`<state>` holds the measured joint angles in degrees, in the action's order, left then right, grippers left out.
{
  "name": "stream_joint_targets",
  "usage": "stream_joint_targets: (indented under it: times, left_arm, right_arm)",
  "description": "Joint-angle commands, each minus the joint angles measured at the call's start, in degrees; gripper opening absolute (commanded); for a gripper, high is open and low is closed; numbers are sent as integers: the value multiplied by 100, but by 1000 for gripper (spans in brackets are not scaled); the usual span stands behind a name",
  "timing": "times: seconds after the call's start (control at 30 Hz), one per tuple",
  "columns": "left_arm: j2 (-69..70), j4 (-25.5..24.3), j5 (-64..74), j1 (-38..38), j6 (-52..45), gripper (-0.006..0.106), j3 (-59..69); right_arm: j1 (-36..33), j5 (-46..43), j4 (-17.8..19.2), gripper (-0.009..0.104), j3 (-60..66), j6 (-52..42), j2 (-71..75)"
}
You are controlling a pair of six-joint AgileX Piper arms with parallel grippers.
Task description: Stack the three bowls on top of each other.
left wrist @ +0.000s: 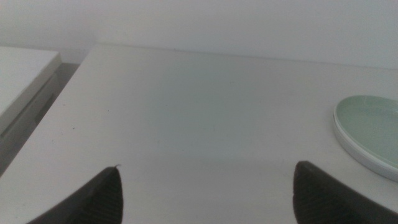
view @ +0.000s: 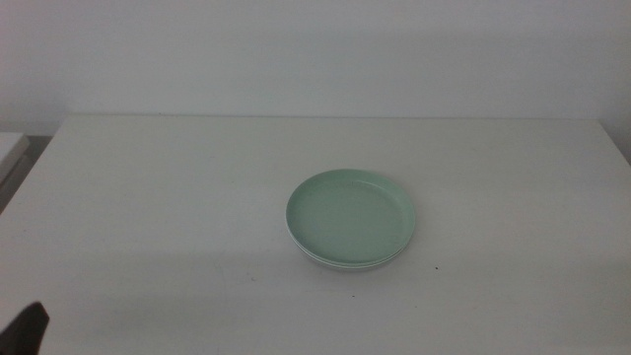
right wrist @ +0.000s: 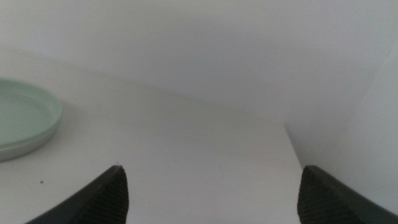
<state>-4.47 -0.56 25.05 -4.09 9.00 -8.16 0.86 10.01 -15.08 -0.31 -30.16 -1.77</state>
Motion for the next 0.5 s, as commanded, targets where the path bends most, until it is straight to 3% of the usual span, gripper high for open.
stream_joint_targets:
  times: [0.0, 0.23, 0.4, 0.47]
  left_arm:
    - [447, 56, -202, 4, 28, 94, 359]
    - [447, 56, -840, 17, -16, 94, 816]
    - [447, 56, -941, 17, -16, 94, 816]
    - [447, 56, -1006, 17, 7, 94, 816]
  right_arm:
    - [39, -23, 40, 88, 31, -24, 177]
    - [39, -88, -24, 88, 31, -24, 177]
    - [39, -88, -837, 88, 31, -24, 177]
    - [39, -88, -986, 88, 31, -24, 177]
